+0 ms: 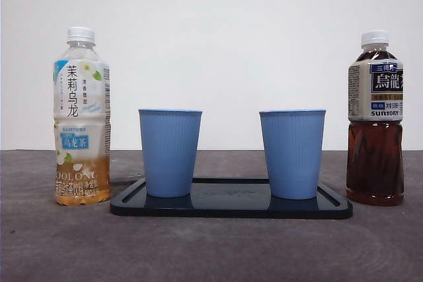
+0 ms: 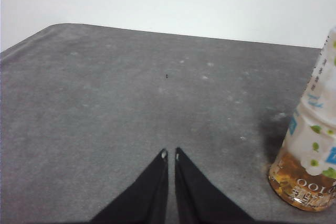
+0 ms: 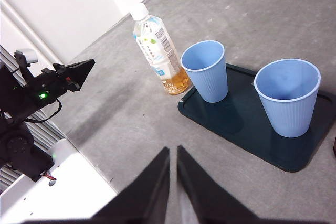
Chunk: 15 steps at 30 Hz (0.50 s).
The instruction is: Pour the drink into the cup
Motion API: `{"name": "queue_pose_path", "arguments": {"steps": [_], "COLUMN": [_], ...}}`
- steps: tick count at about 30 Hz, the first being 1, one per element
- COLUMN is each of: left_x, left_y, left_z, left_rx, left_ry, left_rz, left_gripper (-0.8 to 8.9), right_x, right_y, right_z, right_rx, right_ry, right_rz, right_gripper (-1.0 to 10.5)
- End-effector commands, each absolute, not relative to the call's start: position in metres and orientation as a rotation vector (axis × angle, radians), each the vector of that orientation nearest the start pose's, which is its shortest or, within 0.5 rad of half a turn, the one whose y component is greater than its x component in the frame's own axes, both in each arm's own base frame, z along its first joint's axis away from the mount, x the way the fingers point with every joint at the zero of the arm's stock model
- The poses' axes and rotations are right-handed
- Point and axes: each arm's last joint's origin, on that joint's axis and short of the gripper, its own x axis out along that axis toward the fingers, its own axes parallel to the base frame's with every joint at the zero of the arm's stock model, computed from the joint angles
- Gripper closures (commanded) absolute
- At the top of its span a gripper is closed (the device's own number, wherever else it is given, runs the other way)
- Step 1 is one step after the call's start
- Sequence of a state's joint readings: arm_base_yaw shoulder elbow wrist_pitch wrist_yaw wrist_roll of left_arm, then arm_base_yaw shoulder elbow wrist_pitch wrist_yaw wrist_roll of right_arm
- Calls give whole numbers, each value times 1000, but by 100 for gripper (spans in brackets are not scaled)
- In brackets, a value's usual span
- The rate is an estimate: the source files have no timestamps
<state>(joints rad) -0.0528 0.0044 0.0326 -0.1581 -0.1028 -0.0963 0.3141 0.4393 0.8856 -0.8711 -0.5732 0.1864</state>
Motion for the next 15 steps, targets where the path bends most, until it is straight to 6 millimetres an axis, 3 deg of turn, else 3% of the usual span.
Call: {"name": "queue_pose_path", "arguments": {"steps": [1, 15], "left_x": [96, 96], "left_y": [-2, -2], "left_z": [154, 154], "left_rx": [-92, -92], "left_ry": [128, 126], "left_rz": [60, 60], "left_gripper": [794, 794], "right_x": [51, 51], "right_y": [33, 33], "right_z": [344, 344], "right_rx": [213, 213], "right_ry": [485, 485], "right_rz": [846, 846], "right_gripper": [927, 927]}}
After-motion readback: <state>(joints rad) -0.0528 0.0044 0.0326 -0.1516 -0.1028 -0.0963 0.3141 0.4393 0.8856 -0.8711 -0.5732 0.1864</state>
